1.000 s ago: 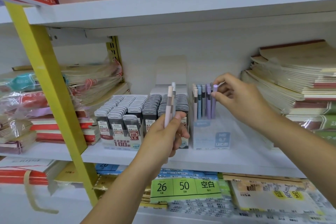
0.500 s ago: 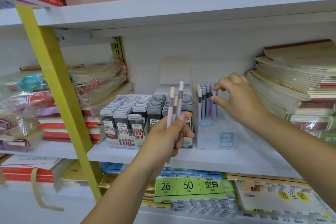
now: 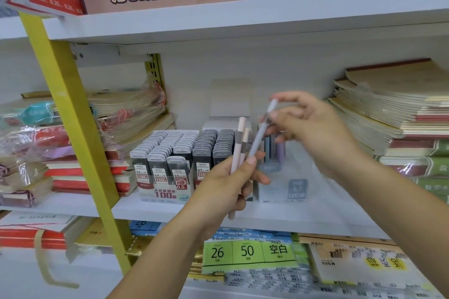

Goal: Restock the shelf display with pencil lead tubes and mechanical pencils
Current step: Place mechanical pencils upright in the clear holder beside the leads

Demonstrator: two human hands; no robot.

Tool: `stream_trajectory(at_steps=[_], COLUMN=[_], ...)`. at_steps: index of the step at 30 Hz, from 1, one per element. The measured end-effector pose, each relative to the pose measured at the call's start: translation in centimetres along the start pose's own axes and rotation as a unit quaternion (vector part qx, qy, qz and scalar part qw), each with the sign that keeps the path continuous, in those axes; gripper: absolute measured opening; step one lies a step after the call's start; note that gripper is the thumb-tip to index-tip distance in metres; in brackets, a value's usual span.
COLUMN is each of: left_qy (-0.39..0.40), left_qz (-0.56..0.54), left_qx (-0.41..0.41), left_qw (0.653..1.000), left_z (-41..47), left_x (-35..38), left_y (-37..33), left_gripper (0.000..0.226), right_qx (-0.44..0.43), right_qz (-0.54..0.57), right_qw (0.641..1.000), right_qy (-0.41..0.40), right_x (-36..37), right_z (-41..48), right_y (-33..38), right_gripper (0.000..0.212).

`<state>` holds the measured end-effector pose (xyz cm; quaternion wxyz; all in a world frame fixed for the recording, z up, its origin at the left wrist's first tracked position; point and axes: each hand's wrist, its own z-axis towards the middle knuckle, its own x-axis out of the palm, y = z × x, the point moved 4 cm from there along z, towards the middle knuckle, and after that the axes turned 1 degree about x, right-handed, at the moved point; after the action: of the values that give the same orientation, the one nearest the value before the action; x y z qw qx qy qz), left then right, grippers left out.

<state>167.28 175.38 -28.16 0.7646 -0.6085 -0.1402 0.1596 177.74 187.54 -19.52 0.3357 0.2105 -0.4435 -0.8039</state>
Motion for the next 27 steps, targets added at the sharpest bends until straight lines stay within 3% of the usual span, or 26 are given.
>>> stream_trajectory(at_steps=[2,4,10,20,27], left_qy=[-0.018,-0.032,-0.026,-0.033,-0.035], left_qz=[-0.005,-0.022,-0.029,0.019,0.019], left_qx=[-0.006,-0.02,-0.022,0.0,0.007], left_qw=[1.0,0.999,0.999,0.999,0.999], left_z=[0.0,0.0,-0.3,-0.4,0.1], left_x=[-0.3,-0.6,-0.7,-1.6,-2.0], left_y=[0.0,-0.1,-0.3,0.3,1.1], left_gripper=[0.023,0.022,0.023,0.022,0.025], right_qx=[-0.038,-0.09,-0.11,-0.115,-0.134], right_qz=[0.002,-0.062,-0.37,-0.431,-0.39], right_qw=[0.995,0.984,0.92,0.894,0.91], right_qy=[-0.094,-0.139,-0.07,-0.041,-0.031], right_x=[-2.6,-4.7,-5.3,-4.6,-3.6], right_z=[0.8,1.6,2.7,2.5,2.6], right_y=[0.9,1.7,-0.9,-2.3,-2.1], right_gripper=[0.022,0.025,0.021,0.017,0.019])
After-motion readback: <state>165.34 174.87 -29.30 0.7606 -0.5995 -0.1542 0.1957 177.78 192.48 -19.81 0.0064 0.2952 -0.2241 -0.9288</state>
